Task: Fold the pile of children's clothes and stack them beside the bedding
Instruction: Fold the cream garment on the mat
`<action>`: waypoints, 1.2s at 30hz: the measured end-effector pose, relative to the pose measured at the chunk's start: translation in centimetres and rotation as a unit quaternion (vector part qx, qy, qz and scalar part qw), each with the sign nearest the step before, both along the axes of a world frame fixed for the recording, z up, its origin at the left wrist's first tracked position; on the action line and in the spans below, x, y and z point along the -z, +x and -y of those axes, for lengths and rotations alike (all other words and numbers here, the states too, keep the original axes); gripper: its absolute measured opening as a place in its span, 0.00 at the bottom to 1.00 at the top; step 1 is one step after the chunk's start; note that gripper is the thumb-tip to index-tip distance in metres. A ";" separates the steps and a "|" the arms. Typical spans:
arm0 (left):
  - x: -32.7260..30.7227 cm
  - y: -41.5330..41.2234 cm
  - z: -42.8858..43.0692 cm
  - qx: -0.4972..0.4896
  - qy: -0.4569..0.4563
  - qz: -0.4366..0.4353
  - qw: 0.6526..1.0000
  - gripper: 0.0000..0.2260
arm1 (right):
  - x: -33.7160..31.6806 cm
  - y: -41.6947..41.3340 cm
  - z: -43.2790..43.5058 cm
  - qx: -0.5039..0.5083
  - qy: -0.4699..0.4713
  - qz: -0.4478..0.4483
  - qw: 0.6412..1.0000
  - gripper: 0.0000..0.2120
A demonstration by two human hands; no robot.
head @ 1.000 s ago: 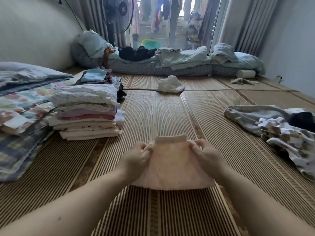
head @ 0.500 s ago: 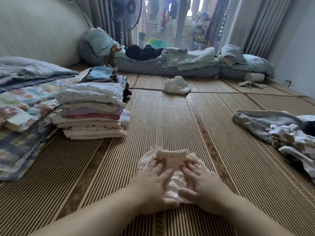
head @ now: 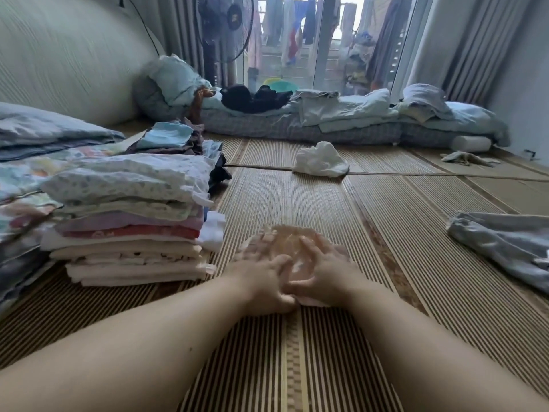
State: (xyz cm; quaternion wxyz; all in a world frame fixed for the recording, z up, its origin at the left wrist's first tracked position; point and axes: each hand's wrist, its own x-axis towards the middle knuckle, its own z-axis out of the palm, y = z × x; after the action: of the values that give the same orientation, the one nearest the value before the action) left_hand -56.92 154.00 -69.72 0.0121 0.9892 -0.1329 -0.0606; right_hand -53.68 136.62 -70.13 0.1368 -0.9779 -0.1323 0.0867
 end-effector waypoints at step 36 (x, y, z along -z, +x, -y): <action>-5.4 -19.8 24.5 0.211 -0.111 0.102 0.966 0.43 | -8.6 -26.9 26.6 0.172 0.014 0.158 0.972 0.37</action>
State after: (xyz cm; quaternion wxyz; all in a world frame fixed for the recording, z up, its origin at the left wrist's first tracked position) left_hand -76.75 129.47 -64.33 0.0950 0.9323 -0.3447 0.0541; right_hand -80.55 110.01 -61.57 0.1408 -0.9853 0.0165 -0.0957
